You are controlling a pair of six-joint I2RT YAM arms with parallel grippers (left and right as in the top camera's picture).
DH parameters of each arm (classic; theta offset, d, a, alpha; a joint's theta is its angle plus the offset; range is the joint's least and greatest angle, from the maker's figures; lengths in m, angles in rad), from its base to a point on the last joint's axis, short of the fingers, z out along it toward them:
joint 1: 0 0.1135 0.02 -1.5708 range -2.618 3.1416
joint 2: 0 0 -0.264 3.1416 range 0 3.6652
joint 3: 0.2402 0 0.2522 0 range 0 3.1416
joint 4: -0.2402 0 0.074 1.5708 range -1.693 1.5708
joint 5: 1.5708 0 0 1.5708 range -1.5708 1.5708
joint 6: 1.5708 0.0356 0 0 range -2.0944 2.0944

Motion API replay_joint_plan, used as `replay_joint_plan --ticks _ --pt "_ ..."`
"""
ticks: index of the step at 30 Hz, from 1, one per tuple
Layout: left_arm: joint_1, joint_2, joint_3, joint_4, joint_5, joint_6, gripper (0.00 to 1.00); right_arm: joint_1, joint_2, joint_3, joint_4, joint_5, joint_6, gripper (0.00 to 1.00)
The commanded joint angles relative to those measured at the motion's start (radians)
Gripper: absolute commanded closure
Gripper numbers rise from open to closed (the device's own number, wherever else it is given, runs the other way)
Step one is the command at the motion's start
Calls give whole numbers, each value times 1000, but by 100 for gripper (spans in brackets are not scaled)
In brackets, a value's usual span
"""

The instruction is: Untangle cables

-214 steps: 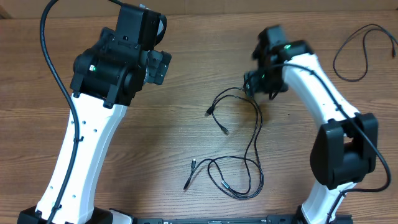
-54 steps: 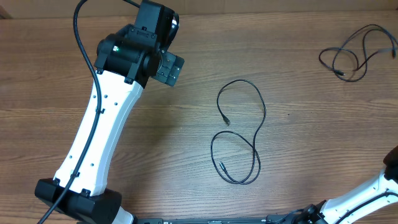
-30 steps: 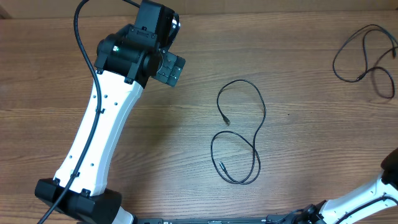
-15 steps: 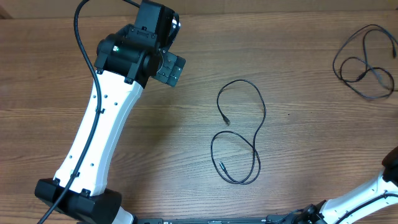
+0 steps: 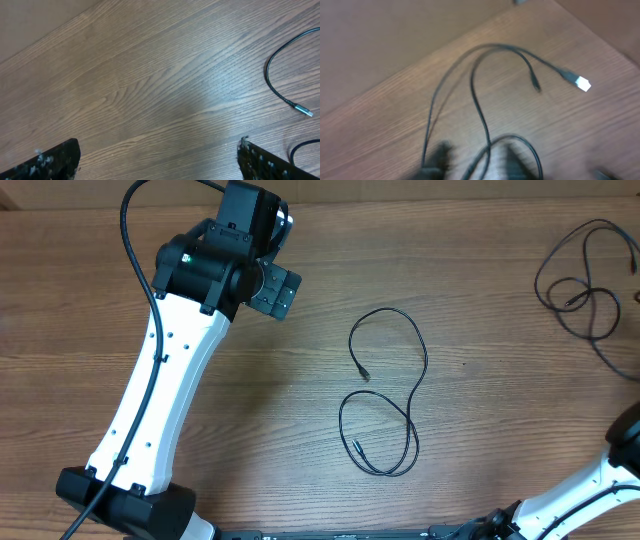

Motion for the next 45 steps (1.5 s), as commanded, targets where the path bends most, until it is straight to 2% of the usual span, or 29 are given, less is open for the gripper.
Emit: replay_joint_plan --ticks 1,4,8,12,16,18,19,22,23,24,26,31,33,34,35,36,37,41,45 --pt "6 8 -2 3 12 5 0 45 -12 5 29 55 35 0" --pt "6 8 -2 0 11 5 0 75 -12 5 28 56 35 0" --pt "6 9 -2 5 11 5 0 102 -40 19 -29 -93 35 6" --pt "6 9 -2 8 11 4 0 132 -115 29 -219 -199 102 2" --pt "6 9 -2 8 12 4 0 200 -164 29 -530 -210 114 0" --pt "6 9 -2 8 11 4 0 254 -166 29 -655 -217 16 0" --pt "6 9 -2 8 11 4 0 282 -166 26 -697 -217 -36 3" --pt "6 9 -2 12 11 5 0 417 -166 -2 -784 -216 -257 3" --pt "6 9 -2 15 11 5 0 499 -166 -18 -813 -214 -394 3" --pt "6 9 -2 15 11 4 0 546 -166 -28 -820 -200 -459 4" --pt "6 9 -2 14 12 4 0 680 -165 -69 -780 -92 -554 14" --pt "6 9 -2 1 12 4 0 841 -162 -203 -616 143 -530 37" --pt "6 9 -2 0 12 4 0 863 -162 -265 -560 144 -509 37" --pt "6 9 -2 0 12 4 1 870 -162 -304 -522 143 -484 40" --pt "6 9 -2 0 11 5 0 873 -162 -341 -484 141 -460 57" --pt "6 9 -3 0 11 5 0 874 -162 -381 -440 140 -432 84" --pt "6 9 -2 1 11 5 0 874 -162 -413 -402 141 -400 93" --pt "6 9 -2 1 12 5 0 874 -162 -521 -291 140 -300 96" --pt "6 9 -2 3 12 4 0 874 -169 -510 -306 126 -298 96"
